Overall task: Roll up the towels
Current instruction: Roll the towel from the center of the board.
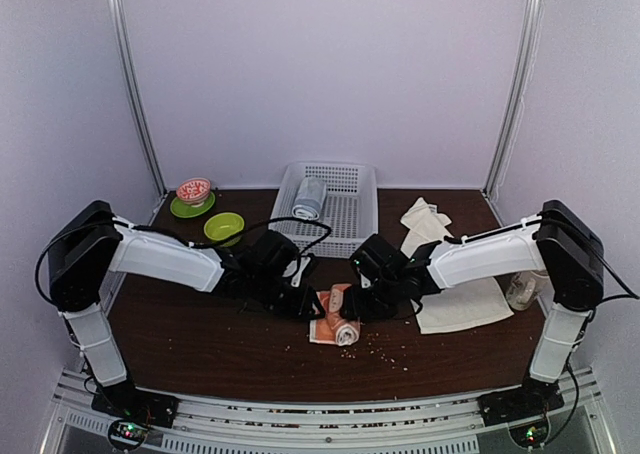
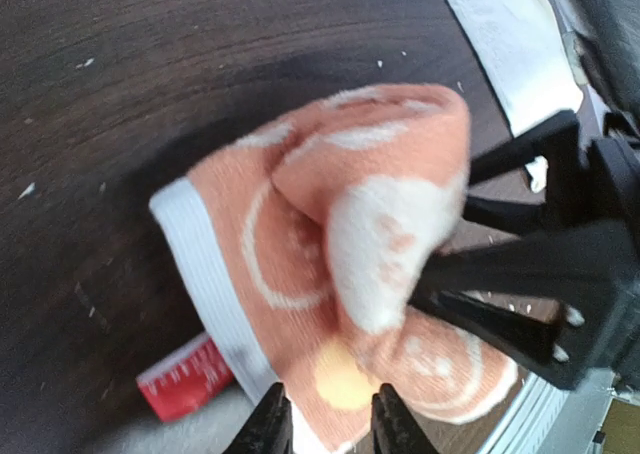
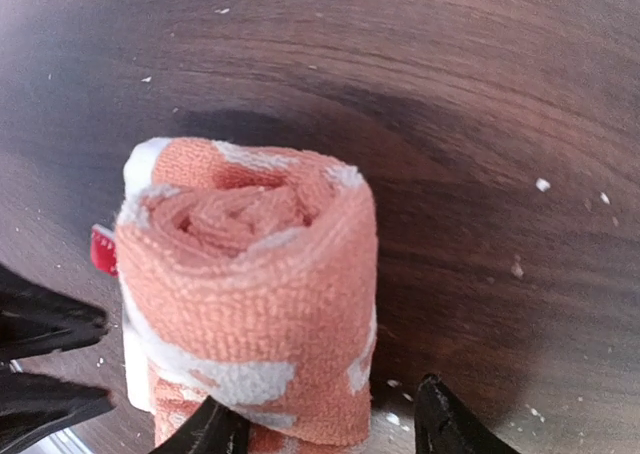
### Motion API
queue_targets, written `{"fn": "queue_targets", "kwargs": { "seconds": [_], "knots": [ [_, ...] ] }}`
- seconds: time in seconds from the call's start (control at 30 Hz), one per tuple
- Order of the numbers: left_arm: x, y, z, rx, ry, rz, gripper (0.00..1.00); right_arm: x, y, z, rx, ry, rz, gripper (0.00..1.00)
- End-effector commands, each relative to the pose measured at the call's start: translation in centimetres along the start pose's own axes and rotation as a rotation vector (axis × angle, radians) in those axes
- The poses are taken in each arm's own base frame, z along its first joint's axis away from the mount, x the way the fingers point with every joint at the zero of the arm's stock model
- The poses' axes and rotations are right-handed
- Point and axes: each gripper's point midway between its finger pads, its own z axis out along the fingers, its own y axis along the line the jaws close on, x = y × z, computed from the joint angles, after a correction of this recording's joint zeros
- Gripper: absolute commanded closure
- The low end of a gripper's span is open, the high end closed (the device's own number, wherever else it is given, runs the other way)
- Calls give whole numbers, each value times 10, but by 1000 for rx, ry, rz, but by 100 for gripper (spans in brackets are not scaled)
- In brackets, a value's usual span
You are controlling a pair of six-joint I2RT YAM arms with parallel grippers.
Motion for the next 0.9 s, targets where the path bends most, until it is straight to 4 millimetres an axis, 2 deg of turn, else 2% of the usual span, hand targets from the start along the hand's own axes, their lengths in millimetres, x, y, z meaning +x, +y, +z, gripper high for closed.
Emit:
{"fn": "queue_targets", "kwargs": {
  "seconds": [0.0,0.13,0.33,0.7,0.87],
  "knots": [
    [-7,3,-26,-26,-59,34,71,15,-11,12,113,63,-120,43],
    [-22,-11,-38,9,-124,62,71,18,1,19,116,73,-169,43],
    [-39,-22,-22,55,-137,70,72,17,9,24,99,63,-180,42],
    [-52,-6,16,115,-115,-17,74,17,18,22,58,61,-212,42],
    [-51,8,30,114,-96,-60,76,17,21,12,48,51,-222,40]
  ]
}}
